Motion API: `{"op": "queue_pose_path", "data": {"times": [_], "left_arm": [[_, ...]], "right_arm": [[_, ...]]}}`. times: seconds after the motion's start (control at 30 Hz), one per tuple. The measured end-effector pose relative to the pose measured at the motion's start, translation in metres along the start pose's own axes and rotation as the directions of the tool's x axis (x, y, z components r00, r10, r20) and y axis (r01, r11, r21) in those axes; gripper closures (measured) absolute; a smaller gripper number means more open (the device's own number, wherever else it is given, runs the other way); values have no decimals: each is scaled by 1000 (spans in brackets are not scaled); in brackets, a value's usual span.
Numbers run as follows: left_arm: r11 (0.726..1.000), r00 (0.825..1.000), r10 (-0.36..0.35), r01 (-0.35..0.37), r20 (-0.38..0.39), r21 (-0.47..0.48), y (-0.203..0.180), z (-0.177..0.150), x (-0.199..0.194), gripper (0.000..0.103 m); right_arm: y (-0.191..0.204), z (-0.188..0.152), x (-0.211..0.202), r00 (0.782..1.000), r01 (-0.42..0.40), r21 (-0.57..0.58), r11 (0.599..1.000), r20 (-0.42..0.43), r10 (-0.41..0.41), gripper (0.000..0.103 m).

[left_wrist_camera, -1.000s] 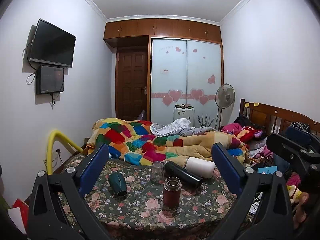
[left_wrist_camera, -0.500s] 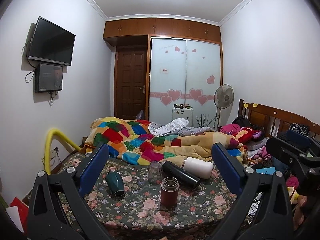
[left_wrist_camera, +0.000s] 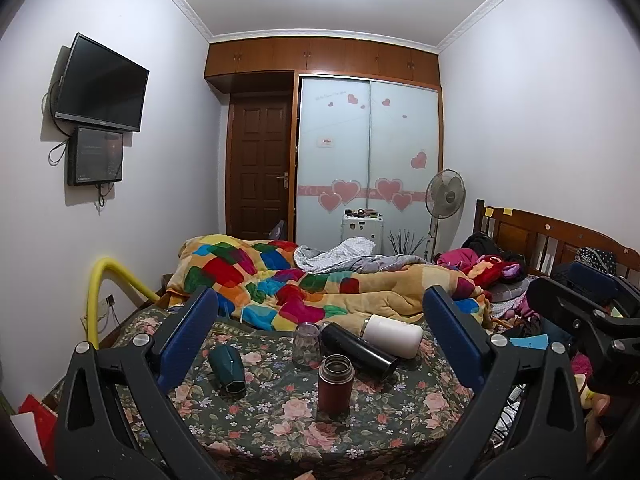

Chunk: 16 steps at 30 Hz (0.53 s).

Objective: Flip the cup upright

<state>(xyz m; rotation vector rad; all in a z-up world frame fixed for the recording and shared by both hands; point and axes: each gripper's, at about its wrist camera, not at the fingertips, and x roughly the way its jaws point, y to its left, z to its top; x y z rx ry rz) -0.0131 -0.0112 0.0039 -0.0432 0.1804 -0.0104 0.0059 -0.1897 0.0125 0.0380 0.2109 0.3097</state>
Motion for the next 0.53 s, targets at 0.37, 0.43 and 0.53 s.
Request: {"op": "queue_pose_path", "data": {"times": [0.37, 0.43, 0.53], "left_arm": [[1000, 1000, -12, 12, -7, -11, 3, 0, 1, 0], [1000, 1000, -10, 10, -7, -12, 3, 0, 1, 0], [1000, 1000, -12, 12, -14, -26, 7, -1, 3, 0]], "right_arm": [[0, 0, 1, 1000, 3, -3, 1000, -4, -3, 0], [0, 0, 0, 1000, 3, -4, 1000, -5, -3, 0], [0, -1, 2, 1000, 2, -5, 1000, -9, -2, 0]]}}
